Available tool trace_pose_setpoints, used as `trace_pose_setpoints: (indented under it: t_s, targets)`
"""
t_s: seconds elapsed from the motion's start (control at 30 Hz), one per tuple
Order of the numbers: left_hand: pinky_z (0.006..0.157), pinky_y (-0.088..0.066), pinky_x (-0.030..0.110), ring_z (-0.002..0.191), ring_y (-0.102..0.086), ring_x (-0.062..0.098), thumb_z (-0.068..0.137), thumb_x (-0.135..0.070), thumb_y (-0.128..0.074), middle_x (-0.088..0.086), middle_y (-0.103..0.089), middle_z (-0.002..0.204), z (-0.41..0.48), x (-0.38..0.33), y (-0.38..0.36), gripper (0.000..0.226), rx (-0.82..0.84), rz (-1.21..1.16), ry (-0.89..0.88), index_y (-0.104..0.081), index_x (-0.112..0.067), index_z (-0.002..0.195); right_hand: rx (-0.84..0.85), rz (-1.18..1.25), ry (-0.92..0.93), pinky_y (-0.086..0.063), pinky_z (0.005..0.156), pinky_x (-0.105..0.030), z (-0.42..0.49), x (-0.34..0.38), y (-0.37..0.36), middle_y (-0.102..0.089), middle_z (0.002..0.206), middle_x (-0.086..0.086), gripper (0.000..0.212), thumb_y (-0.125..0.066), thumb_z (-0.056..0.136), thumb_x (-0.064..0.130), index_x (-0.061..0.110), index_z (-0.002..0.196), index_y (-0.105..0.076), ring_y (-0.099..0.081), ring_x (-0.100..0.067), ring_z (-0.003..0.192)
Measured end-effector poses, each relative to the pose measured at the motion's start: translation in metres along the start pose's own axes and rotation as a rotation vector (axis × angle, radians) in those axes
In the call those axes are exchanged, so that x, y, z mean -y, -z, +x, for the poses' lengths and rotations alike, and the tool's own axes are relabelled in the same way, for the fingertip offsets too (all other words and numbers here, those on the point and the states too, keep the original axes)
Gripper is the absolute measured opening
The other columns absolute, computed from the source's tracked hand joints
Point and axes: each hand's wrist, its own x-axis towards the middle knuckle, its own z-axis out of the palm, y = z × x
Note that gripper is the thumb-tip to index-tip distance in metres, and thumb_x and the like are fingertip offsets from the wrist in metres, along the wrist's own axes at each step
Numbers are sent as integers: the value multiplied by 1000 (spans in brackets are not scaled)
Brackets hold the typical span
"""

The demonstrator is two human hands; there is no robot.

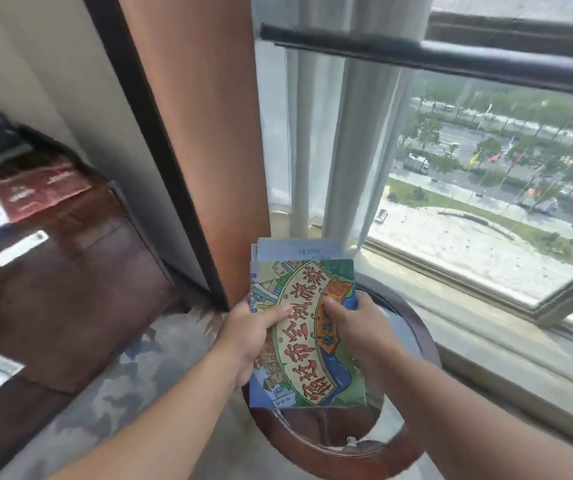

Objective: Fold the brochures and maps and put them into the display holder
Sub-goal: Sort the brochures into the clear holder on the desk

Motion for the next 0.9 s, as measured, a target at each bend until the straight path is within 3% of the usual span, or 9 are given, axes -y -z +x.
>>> trace_pose_setpoints:
  t_s: [0.07, 0.17, 0.37, 0.63, 0.9]
  targets:
    - [63, -59, 39, 83, -75, 33, 86, -11, -72, 15, -76, 95, -22, -24, 26, 27, -65, -23, -61, -65, -7, 111, 17, -55, 66, -57, 64, -32, -18, 28, -26, -73, 94, 4, 20, -61, 93, 36, 23, 107, -57, -73, -15, 76]
    - [63, -60, 39, 82, -75, 32, 86, -10, -72, 14, -77, 94, -58, -55, 68, 24, -122, -44, -129, -68, -8, 110, 103, -58, 120, -59, 79, -44, -48, 61, -70, -73, 100, 1, 22, -61, 93, 35, 22, 110, -57, -73, -19, 84]
    - [91, -53, 57, 94, -71, 37, 78, -21, -81, 14, -76, 99, -141, -95, 168, 40, -296, -38, -218, -64, -8, 111, 256, -58, 185, -62, 72, -46, -113, 103, -168, -73, 95, -4, 19, -61, 94, 32, 18, 104, -54, -74, -21, 76]
    - [88, -56, 54, 86, -74, 31, 81, -20, -78, 8, -78, 92, -233, -120, 295, 29, -472, -73, -311, -68, -13, 107, 447, -131, 247, -62, 68, -41, -191, 133, -302, -75, 92, -3, 18, -61, 94, 34, 19, 102, -54, -75, -18, 71]
    - [101, -44, 58, 106, -66, 33, 73, -29, -82, 5, -76, 105, -276, -121, 383, 37, -683, -188, -332, -69, -20, 106, 618, -236, 321, -60, 77, -47, -216, 145, -411, -75, 93, -4, 16, -64, 92, 32, 18, 98, -57, -74, -23, 78]
